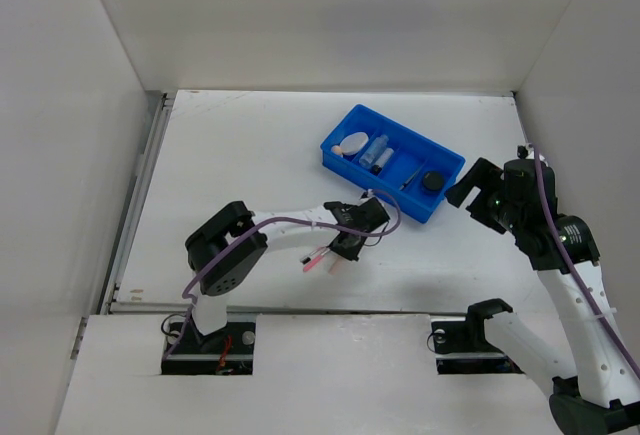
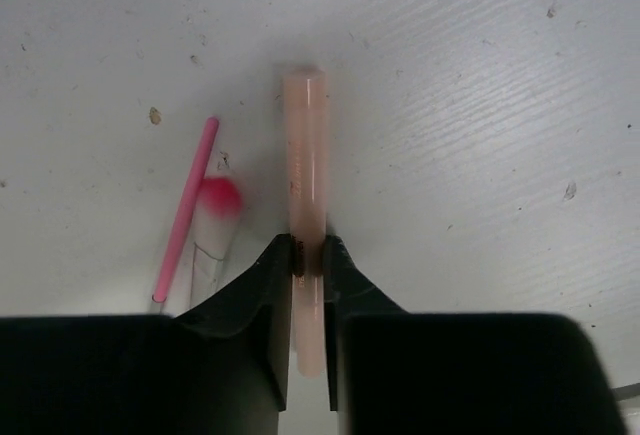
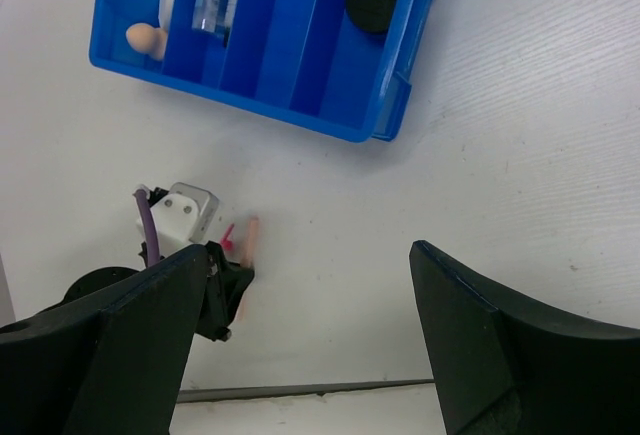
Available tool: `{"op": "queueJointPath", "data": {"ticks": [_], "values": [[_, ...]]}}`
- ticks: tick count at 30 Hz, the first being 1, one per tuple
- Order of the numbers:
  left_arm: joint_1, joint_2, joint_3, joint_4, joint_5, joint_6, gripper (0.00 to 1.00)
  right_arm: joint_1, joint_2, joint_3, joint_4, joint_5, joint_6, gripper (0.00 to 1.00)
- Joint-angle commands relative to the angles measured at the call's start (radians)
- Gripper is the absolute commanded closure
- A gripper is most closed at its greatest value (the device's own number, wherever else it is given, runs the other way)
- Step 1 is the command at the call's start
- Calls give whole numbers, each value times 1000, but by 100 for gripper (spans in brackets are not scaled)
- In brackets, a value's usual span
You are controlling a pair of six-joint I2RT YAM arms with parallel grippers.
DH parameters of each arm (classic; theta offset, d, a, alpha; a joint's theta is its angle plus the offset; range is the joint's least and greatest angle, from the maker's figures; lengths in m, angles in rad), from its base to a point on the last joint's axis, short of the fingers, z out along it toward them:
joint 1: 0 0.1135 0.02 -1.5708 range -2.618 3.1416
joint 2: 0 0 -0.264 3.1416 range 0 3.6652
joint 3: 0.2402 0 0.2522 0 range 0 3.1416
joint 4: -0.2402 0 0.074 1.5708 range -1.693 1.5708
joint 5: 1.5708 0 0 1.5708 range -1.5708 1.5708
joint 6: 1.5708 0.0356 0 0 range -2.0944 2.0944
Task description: Organize the makeup
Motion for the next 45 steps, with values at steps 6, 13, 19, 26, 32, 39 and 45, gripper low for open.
{"op": "queueJointPath", "data": {"ticks": [6, 13, 19, 26, 32, 39, 45], "values": [[-6, -66, 50, -75, 73, 83, 100, -3, -5, 9, 36, 0, -3, 12], [18, -166, 251, -131, 11, 284, 100, -3, -5, -2, 36, 18, 7, 12], [86, 11, 585, -90, 99, 410, 100, -3, -5, -2, 45, 18, 18, 12], [170, 291, 965, -85, 240, 421, 100, -3, 4, 26, 45, 66, 30, 12], [193, 462, 1182, -41, 289, 421, 100, -3, -16, 6, 58, 56, 39, 12], [236, 564, 1216, 51, 347, 340, 100, -3, -7, -4, 48, 47, 49, 12], [236, 595, 1227, 51, 326, 320, 64, -3, 13, -4, 48, 47, 49, 12]]}}
